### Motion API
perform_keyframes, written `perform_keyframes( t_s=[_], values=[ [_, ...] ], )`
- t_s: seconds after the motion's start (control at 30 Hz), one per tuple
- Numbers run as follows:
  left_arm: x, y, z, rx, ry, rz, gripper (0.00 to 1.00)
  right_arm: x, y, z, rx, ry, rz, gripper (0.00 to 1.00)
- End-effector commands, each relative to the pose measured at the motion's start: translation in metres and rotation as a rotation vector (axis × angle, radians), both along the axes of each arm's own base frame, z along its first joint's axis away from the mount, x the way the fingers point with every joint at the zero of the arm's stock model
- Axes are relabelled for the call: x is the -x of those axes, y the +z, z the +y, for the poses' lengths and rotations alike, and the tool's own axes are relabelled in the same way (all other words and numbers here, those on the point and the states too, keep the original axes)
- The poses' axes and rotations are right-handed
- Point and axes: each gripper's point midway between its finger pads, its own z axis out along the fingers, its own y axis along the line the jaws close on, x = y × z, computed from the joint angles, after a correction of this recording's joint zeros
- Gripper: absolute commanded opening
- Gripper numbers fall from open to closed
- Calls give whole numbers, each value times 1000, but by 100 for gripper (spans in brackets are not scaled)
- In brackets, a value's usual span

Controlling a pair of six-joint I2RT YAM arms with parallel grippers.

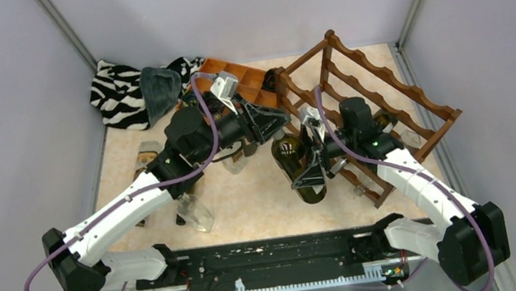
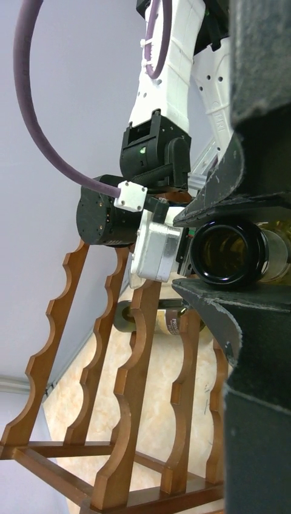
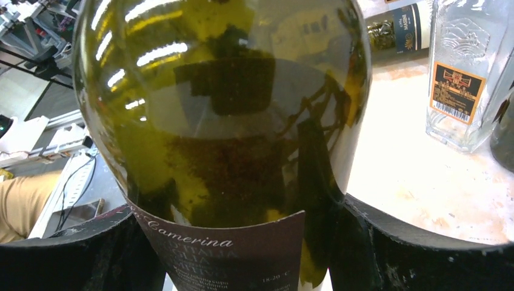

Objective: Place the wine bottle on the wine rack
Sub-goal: Pick up the wine bottle from the center of the board.

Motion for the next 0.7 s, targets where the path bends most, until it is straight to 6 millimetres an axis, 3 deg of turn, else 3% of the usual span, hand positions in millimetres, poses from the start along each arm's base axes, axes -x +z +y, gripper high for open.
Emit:
perform_keyframes(
  t_s=[0.0,0.2,0.4,0.57,0.67],
  values=[
    [26,39,7,137,-92,-64,19,-4,29,-3,-35,-15,-78,0],
    [48,8,28,66,-115,-11,97,4,30,-9,-32,21,-145,0],
    [61,-18,68,-23,-34,50,99,7,21,-14,32,23,-233,0],
    [79,-18,107,-65,24,94,99,8,8,-16,188,60,-406,0],
    [105,-9,117,-13,-57,122,99,9,0,-18,265,132,-540,0]
  ],
)
